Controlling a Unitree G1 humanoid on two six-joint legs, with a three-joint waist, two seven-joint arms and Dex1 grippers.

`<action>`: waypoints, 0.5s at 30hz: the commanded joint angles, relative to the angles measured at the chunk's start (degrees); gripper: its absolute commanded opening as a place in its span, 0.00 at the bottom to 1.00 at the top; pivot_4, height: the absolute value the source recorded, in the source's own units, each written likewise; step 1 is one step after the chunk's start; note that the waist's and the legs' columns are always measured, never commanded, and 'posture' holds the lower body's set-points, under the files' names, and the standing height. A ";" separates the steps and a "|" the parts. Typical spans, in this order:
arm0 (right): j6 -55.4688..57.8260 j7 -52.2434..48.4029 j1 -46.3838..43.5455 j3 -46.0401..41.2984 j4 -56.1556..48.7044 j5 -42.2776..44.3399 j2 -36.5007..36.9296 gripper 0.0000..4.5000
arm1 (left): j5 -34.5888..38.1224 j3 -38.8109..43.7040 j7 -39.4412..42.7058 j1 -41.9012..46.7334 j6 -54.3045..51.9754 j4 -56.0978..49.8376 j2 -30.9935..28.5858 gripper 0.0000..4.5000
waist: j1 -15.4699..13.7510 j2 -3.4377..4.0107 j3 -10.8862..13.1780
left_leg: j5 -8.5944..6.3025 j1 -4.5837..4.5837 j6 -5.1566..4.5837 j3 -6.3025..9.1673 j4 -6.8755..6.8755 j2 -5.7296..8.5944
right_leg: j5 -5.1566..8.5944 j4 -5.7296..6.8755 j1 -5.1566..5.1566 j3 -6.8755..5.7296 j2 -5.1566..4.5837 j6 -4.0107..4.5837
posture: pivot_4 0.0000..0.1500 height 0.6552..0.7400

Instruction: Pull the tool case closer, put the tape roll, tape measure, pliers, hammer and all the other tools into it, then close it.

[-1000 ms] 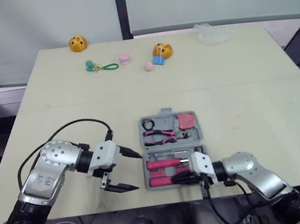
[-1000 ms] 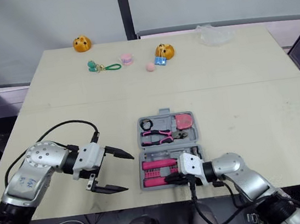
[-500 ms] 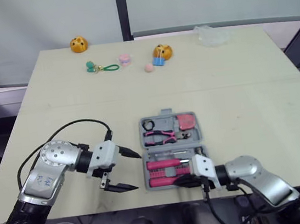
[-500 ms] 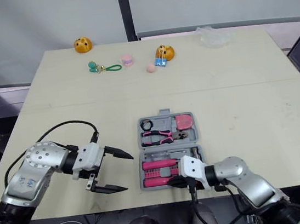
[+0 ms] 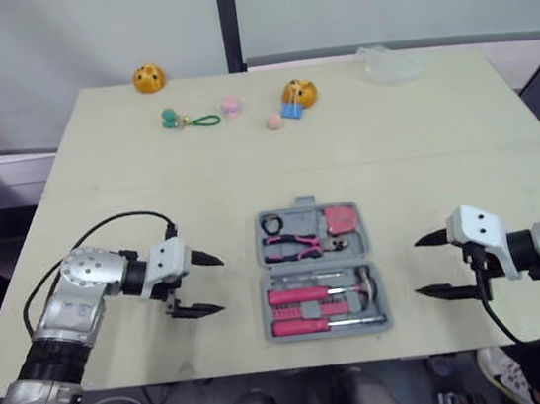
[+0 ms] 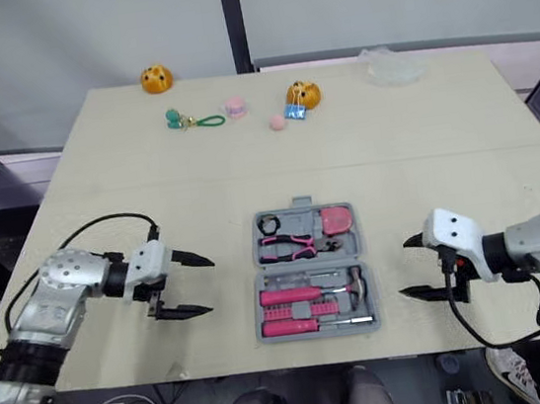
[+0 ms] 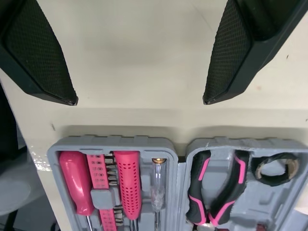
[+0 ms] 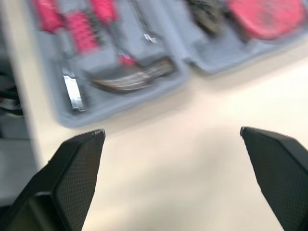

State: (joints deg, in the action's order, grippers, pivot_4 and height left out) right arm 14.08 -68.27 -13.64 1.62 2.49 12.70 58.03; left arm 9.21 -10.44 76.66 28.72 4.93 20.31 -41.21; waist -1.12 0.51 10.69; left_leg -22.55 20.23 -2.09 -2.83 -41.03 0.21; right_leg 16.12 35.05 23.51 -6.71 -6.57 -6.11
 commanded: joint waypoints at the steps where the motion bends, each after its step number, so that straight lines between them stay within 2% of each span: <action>1: -2.18 0.92 -4.70 4.09 6.22 -3.99 -3.91 0.93 | -2.23 -0.87 -1.17 2.36 4.45 5.45 2.73 0.88 | 0.20 0.00 0.00 | 0.00 0.01 0.00 0.00 0.00 0.00 | 0.00 0.03 0.04 -0.02 0.00 0.00 | 1.00 1.00; 2: -3.34 0.06 -5.61 4.76 7.10 -4.29 -4.69 0.87 | -2.84 -1.12 -1.48 2.91 5.36 6.75 3.45 0.81 | 0.18 0.00 0.00 | 0.00 0.01 0.00 -0.02 0.00 -0.01 | 0.00 0.06 0.05 -0.03 0.01 0.00 | 1.00 1.00; 3: -4.56 0.31 -6.23 5.83 7.76 -6.01 -5.00 0.80 | -4.06 -1.60 -2.64 3.73 6.15 8.34 4.36 0.69 | 0.19 0.01 0.00 | 0.01 0.06 0.00 -0.02 -0.01 -0.01 | 0.00 0.07 0.11 -0.03 0.00 0.00 | 1.00 1.00; 6: -5.42 4.23 -8.12 8.17 9.71 -10.31 -7.12 0.48 | -7.91 -3.06 -6.59 5.99 6.91 12.48 7.01 0.35 | -0.01 0.01 0.00 | 0.01 0.09 0.00 -0.04 -0.04 0.00 | 0.00 0.07 0.13 -0.04 -0.03 0.00 | 1.00 1.00; 8: -4.39 5.52 -9.28 8.87 9.95 -11.47 -8.81 0.24 | -9.21 -3.56 -8.01 6.98 7.05 14.22 8.74 0.33 | -0.16 0.01 0.00 | 0.02 0.10 -0.02 -0.04 -0.10 0.04 | -0.02 0.10 0.12 -0.03 -0.07 -0.04 | 1.00 1.00; 12: -3.44 6.44 -9.67 9.54 9.17 -12.83 -10.78 0.24 | -9.89 -3.80 -8.86 7.63 7.86 15.28 10.69 0.33 | -0.22 0.01 0.00 | 0.02 0.14 -0.02 0.02 -0.10 0.03 | -0.02 0.08 0.13 -0.06 -0.07 -0.04 | 1.00 1.00; 15: -3.65 6.67 -9.22 10.49 8.92 -14.22 -11.91 0.05 | -10.86 -4.29 -10.21 8.39 8.40 16.77 12.46 0.13 | -0.16 0.01 0.00 | 0.02 0.14 -0.02 0.02 -0.11 0.02 | -0.02 0.08 0.13 -0.08 -0.06 -0.04 | 1.00 1.00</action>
State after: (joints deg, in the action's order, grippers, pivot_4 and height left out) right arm 10.59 -62.17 -22.97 11.90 12.67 -0.84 46.49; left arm -0.93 -14.53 67.29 35.96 12.36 36.87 -29.19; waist -1.28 0.53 10.69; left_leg -22.53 20.37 -2.11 -2.81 -41.14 0.23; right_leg 16.10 35.14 23.64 -6.78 -6.63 -6.16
